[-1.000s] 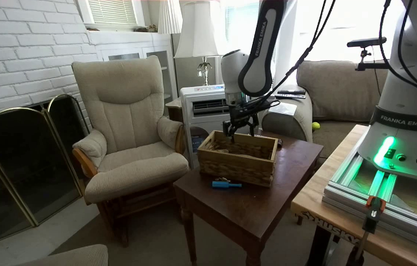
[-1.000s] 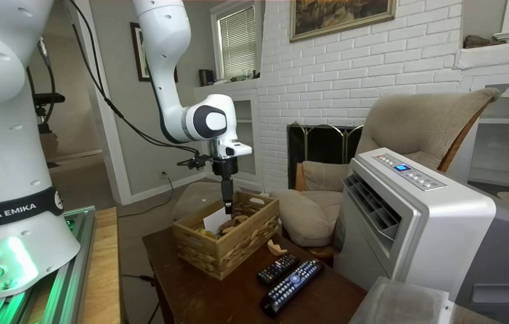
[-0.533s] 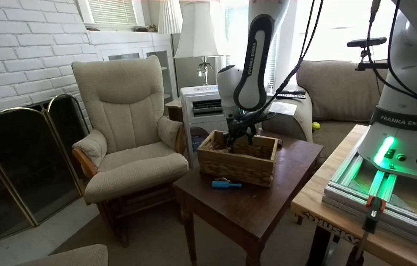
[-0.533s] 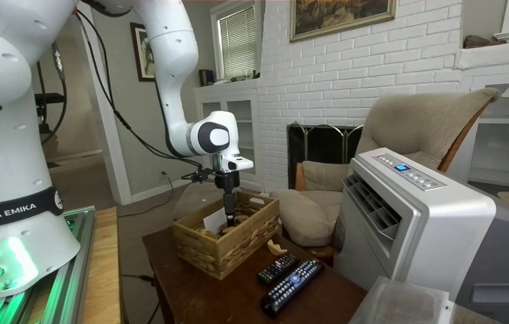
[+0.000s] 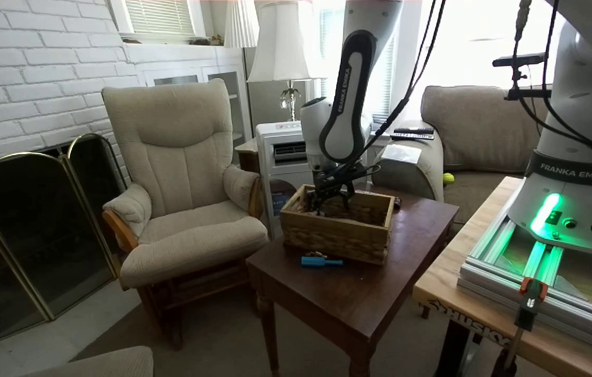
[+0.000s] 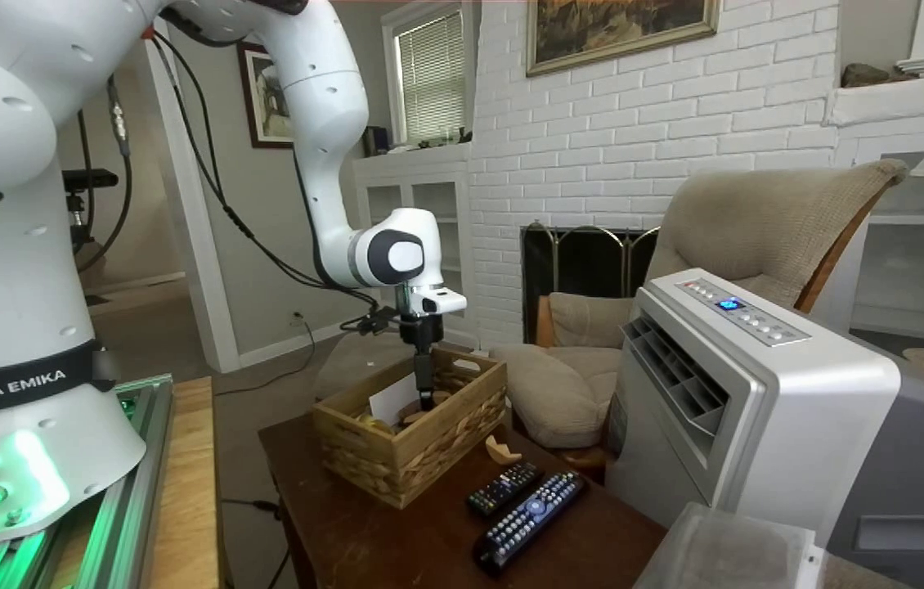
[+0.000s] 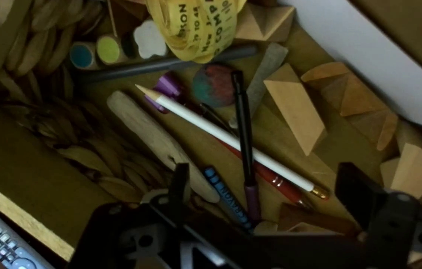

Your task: Remove the black pen from the wooden box, put it on the table, remove the wooden chip from the wooden box and put it on the table

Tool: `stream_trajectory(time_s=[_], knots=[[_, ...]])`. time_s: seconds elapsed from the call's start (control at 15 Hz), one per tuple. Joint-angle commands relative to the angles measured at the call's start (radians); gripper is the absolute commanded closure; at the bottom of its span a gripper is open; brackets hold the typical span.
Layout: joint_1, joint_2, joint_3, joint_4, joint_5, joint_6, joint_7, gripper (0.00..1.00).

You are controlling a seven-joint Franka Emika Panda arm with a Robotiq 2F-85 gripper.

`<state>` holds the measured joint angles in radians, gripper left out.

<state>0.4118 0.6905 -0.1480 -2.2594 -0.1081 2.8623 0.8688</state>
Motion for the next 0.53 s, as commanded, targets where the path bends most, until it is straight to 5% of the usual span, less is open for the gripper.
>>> stream_trajectory(time_s=[0.0,0.47], knots=[[0.015,0.065,-0.013,0.061,0.048,0.024,0.002,0.00],[0.051,0.141,-0.048,0.113,0.052,0.017,0.018,0.00]])
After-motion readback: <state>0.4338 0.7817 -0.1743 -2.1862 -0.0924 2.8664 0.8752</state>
